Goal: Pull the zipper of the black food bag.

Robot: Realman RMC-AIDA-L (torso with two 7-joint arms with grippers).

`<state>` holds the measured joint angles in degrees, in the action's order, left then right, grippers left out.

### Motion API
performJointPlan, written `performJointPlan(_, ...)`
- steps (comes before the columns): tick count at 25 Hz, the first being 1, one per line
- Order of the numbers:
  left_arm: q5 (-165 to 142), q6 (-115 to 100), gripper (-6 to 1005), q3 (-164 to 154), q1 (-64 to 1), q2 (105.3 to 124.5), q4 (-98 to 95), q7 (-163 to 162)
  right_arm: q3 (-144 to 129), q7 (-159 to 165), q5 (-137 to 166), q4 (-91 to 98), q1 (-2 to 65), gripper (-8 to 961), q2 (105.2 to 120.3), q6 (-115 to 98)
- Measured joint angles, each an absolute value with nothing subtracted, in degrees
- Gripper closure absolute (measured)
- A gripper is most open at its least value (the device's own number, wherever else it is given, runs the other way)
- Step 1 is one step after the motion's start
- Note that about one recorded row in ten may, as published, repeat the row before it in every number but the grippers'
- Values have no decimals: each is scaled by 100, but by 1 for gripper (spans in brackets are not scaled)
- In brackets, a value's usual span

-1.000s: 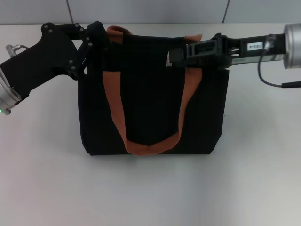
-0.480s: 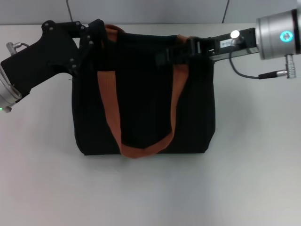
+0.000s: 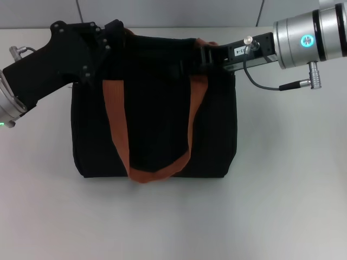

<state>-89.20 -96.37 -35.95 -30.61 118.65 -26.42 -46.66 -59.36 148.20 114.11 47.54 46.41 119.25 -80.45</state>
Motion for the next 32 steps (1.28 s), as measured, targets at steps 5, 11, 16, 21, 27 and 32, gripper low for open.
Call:
performJointPlan(5, -8880, -9718, 930, -3595, -3008, 11855, -2653, -4666, -5906, 14788, 11397, 4784, 4587, 817, 11935, -7995)
performJointPlan(11, -8855, -9725, 929, -3592, -2982, 11843, -2665, -4666, -5887, 14796, 11434, 5118, 4346, 916, 11921, -7982)
performJointPlan(16, -8854, -9727, 929, -3538, -2977, 11842, -2665, -4610, -5686, 14909, 11575, 5572, 4034, 951, 11910, -7978)
performJointPlan(21, -8853, -9729, 928, -3533, -2978, 11839, -2664, -4606, -5384, 14957, 11679, 5910, 3771, 953, 11912, -8020)
performJointPlan(27, -8850, -9721, 927, -3533, -2980, 11838, -2658, -4605, -5227, 14958, 11651, 6131, 3570, 955, 11912, -8112)
performJointPlan(32, -8849, -9714, 926, -3533, -2980, 11842, -2633, -4605, -5064, 14605, 11075, 6074, 3515, 922, 11911, -8382)
